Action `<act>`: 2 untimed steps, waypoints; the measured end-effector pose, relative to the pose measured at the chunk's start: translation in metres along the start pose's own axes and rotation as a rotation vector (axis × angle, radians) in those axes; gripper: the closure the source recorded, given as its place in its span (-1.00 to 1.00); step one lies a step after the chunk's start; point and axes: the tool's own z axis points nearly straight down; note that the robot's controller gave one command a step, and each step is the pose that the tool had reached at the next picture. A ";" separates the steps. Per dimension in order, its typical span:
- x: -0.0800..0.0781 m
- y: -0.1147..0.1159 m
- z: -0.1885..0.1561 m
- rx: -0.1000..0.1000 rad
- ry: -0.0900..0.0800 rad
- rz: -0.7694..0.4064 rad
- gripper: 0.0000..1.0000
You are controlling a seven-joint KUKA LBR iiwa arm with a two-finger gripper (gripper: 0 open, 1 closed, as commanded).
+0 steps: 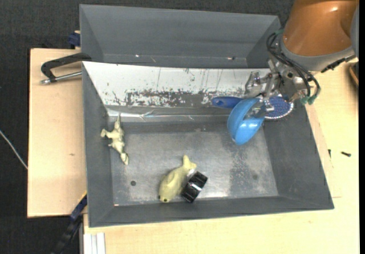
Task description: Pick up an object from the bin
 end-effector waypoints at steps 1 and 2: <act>0.000 0.000 0.000 0.000 0.000 0.000 1.00; 0.000 0.000 0.000 0.000 0.000 0.000 1.00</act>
Offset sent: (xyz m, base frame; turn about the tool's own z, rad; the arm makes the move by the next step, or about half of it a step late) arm 0.0000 0.0000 0.0000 0.0000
